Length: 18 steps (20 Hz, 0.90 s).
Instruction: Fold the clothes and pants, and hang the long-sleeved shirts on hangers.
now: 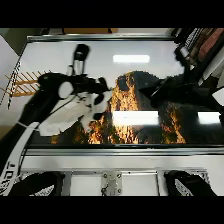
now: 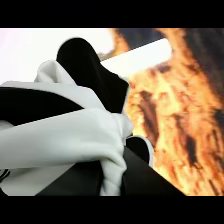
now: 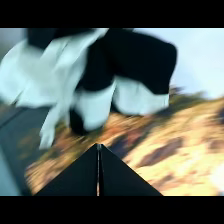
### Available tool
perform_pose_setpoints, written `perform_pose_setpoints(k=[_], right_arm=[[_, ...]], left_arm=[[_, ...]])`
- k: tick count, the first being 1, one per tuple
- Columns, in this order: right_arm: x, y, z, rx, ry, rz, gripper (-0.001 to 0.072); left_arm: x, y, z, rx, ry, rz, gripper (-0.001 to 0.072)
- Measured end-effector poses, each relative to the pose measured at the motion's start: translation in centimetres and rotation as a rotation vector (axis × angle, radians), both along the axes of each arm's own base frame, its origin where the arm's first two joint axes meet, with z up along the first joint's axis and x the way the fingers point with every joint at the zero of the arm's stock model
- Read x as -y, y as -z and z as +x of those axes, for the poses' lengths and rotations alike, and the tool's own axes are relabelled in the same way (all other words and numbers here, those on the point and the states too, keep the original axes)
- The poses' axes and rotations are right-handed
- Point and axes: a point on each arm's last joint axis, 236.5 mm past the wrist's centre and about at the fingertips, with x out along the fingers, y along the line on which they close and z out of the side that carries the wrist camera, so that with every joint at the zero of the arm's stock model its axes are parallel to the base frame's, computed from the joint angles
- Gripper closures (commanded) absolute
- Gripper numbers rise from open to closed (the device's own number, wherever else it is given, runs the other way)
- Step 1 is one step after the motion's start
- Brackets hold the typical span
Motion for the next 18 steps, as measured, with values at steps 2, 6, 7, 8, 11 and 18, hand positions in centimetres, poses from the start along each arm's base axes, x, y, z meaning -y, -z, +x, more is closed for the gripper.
perform_pose_setpoints(k=[2,6,7,8,11,18], right_arm=[[4.2,-1.5,2.4,0.055,0.177,0.001,0.0693],[11.7,-2.5,4.3,0.062,0.432,-0.003,0.0692],[13.1,-2.4,4.3,0.051,0.471,-0.007,0.0692],[14.2,-2.1,4.2,0.036,0.498,-0.013,0.0692],[15.9,-1.3,3.8,-0.006,0.535,-0.025,0.0693],[16.4,-0.2,3.0,-0.062,0.534,-0.039,0.0692]], left_arm=[[6.3,0.3,-1.4,0.003,0.121,-0.009,0.0692],[14.3,2.4,-3.0,-0.028,0.248,-0.001,0.0083],[14.7,2.8,-2.8,-0.052,0.238,0.004,0.0083],[14.3,3.3,-2.6,-0.084,0.213,0.009,0.0083],[10.7,5.6,-2.0,-0.218,0.088,0.014,0.0083],[3.4,16.6,-11.1,-0.738,-0.146,-0.112,0.0082]])
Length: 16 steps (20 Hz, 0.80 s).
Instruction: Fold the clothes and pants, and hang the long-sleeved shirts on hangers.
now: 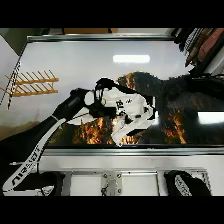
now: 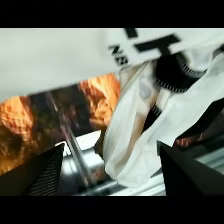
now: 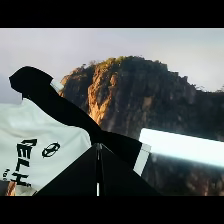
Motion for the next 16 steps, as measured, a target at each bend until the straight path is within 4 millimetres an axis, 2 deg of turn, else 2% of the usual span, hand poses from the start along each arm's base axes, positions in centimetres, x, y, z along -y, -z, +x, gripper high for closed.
perform_pose_setpoints(k=[3,5,9,12,14,16], right_arm=[[0.0,0.1,-0.1,-0.007,-0.001,0.003,0.0692],[-0.1,0.2,-0.1,-0.01,-0.003,0.003,0.0692],[-0.1,0.2,-0.2,-0.013,-0.006,0.004,0.0692],[-0.3,0.5,-0.4,-0.025,-0.014,0.005,0.0692],[-0.5,0.9,-0.6,-0.041,-0.023,0.006,0.0692],[-0.7,1.6,-0.8,-0.06,-0.036,0.002,0.0692]], left_arm=[[-0.6,3.5,-4.4,-0.164,-0.094,-0.056,0.0083],[0.3,4.6,-6.4,-0.221,-0.13,-0.11,0.0083],[2.4,5.6,-8.0,-0.246,-0.163,-0.176,0.0083],[3.9,6.1,-7.8,-0.254,-0.161,-0.192,0.0089],[4.9,6.2,-7.1,-0.253,-0.156,-0.201,0.0696],[5.3,6.2,-6.0,-0.236,-0.153,-0.205,0.0693]])
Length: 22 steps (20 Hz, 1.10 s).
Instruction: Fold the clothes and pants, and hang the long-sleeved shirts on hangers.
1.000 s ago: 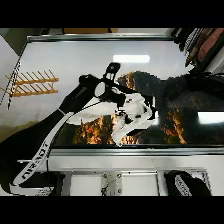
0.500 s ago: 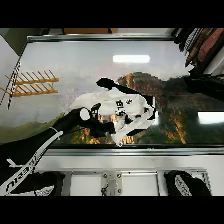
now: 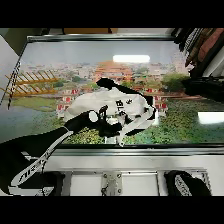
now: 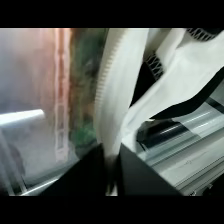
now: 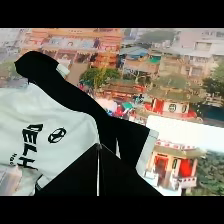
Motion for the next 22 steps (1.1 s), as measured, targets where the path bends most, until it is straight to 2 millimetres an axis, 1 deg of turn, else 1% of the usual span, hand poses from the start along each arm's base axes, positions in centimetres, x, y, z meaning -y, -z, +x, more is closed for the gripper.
perform_pose_setpoints(k=[2,4,5,6,7,10,12,14,15,17,18,19,22], right_arm=[[-0.7,1.7,-0.3,-0.039,-0.042,-0.056,0.0692],[-1.8,4.3,-0.5,-0.1,-0.108,-0.156,0.0678],[-2.5,5.7,-0.5,-0.133,-0.147,-0.213,0.055],[-3.5,7.4,-0.4,-0.167,-0.194,-0.266,0.0215],[-4.5,9.1,-0.3,-0.204,-0.241,-0.312,0.0032],[-6.9,14.2,0.8,-0.284,-0.341,-0.419,0.0035],[-8.0,17.3,1.4,-0.326,-0.391,-0.472,0.004],[-8.5,19.8,1.6,-0.364,-0.429,-0.512,0.0041],[-8.7,20.6,1.5,-0.381,-0.441,-0.524,0.0041],[-8.7,21.7,1.4,-0.401,-0.467,-0.55,0.0043],[-8.7,22.1,0.9,-0.418,-0.492,-0.567,0.0076],[-8.7,22.4,0.5,-0.432,-0.513,-0.578,0.0134],[-8.4,23.0,-0.5,-0.471,-0.556,-0.601,0.013]], left_arm=[[-0.5,-0.4,1.9,0.036,-0.004,0.008,0.0693],[-1.7,-1.2,3.7,0.07,-0.009,0.018,0.0693],[-2.5,-1.7,4.5,0.088,-0.012,0.026,0.0693],[-3.4,-2.3,5.3,0.11,-0.016,0.035,0.0693],[-4.3,-2.8,5.9,0.127,-0.017,0.045,0.0693],[-6.5,-4.0,7.0,0.16,-0.019,0.073,0.0693],[-7.5,-4.5,7.4,0.177,-0.019,0.088,0.0693],[-8.0,-4.6,7.6,0.186,-0.016,0.097,0.0693],[-8.1,-4.7,7.7,0.191,-0.016,0.101,0.0693],[-8.3,-4.7,7.7,0.193,-0.014,0.106,0.0692],[-8.4,-4.7,7.7,0.194,-0.014,0.108,0.0693],[-8.4,-4.8,7.7,0.195,-0.014,0.108,0.0693],[-8.5,-4.8,8.0,0.204,-0.017,0.109,0.0692]])
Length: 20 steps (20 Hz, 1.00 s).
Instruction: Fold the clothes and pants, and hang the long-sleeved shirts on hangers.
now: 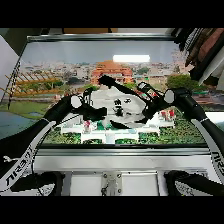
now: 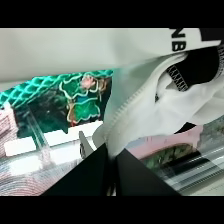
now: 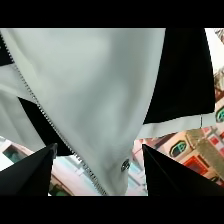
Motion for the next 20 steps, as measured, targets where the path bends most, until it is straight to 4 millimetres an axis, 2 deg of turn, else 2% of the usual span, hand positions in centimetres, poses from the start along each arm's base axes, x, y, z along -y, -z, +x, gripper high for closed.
perform_pose_setpoints(k=[6,8,11,12,14,15,17,18,19,20], right_arm=[[0.3,-1.7,-0.8,0.018,-0.021,-0.01,0.0131],[0.4,-1.1,-0.7,0.014,-0.021,-0.015,0.0131],[0.3,0.7,0.1,0.007,-0.004,-0.016,0.0133],[0.3,1.4,0.5,0.008,0.01,-0.015,0.0159],[0.2,2.4,1.4,0.015,0.049,-0.004,0.055],[0.1,2.8,1.9,0.026,0.075,0.004,0.0677],[-0.1,2.5,3.0,0.06,0.123,0.027,0.0693],[-0.1,1.5,3.7,0.091,0.147,0.044,0.0693],[-0.2,0.0,4.5,0.132,0.168,0.064,0.0693],[-0.3,-2.5,5.6,0.191,0.186,0.09,0.0693]], left_arm=[[0.0,-0.1,0.5,0.019,-0.009,-0.001,0.0693],[0.0,-0.1,0.6,0.022,-0.01,-0.002,0.0693],[0.0,-0.1,0.6,0.025,-0.012,-0.002,0.0693],[0.0,-0.1,0.6,0.025,-0.012,-0.002,0.0693],[0.0,-0.1,0.7,0.025,-0.012,-0.002,0.0693],[0.0,-0.1,0.7,0.025,-0.013,-0.002,0.0693],[-0.4,-0.3,0.7,0.017,-0.016,-0.002,0.0693],[-0.7,-0.8,0.9,0.021,-0.017,-0.005,0.0693],[-1.0,-1.9,1.4,0.037,-0.016,-0.013,0.0693],[-1.4,-3.7,2.1,0.065,-0.016,-0.027,0.0693]])
